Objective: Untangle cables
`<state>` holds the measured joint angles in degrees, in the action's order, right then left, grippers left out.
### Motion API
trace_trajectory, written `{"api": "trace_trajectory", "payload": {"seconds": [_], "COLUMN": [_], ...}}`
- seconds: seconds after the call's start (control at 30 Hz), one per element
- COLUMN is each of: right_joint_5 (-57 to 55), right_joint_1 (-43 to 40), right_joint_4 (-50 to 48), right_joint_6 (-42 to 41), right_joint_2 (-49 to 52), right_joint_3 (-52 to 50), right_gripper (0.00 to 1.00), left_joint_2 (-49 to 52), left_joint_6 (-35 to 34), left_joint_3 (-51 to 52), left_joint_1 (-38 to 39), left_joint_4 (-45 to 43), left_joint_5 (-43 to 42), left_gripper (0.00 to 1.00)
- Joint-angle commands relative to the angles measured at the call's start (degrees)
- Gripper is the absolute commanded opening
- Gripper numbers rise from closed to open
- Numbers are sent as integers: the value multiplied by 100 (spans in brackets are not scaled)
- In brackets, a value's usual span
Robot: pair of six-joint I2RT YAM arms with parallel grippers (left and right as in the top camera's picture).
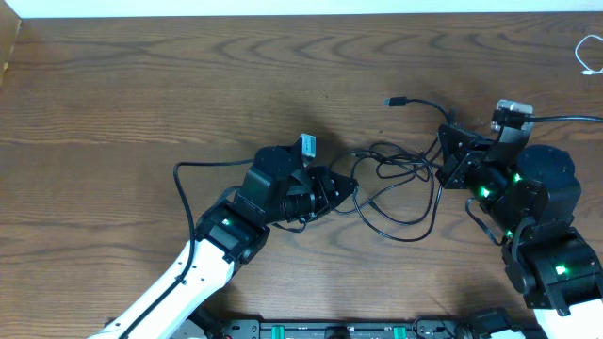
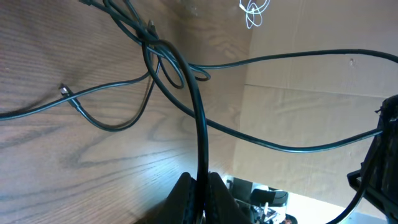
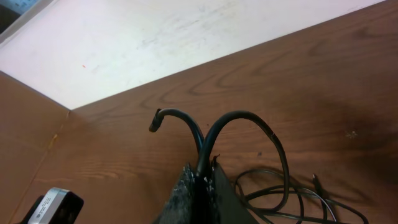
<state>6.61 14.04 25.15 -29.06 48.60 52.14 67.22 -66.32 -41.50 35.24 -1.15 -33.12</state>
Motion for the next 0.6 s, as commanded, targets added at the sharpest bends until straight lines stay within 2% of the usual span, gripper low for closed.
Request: {"api": "trace_trajectory", "payload": {"seconds": [0.0,0.23,0.57], "right_joint_5": [-24,-24,-24], "right_joint_1": [-55,-55,-55], "right_joint_4": [0,0,0], "right_joint_6": [85,83,83], "right_joint_2": [-59,-59,-59], "right_joint_3": [155,155,153], "right_gripper": [1,1,2], "left_joint_2": [-26,-26,-26], "left_joint_6": [205,208,595], "left_joint_3": [15,15,15], "left_joint_1": [-13,-13,-2], "left_joint_4": [-28,-33,-116], "left_joint_5": [-127,-140,-136], "left_gripper": [7,8,7]}}
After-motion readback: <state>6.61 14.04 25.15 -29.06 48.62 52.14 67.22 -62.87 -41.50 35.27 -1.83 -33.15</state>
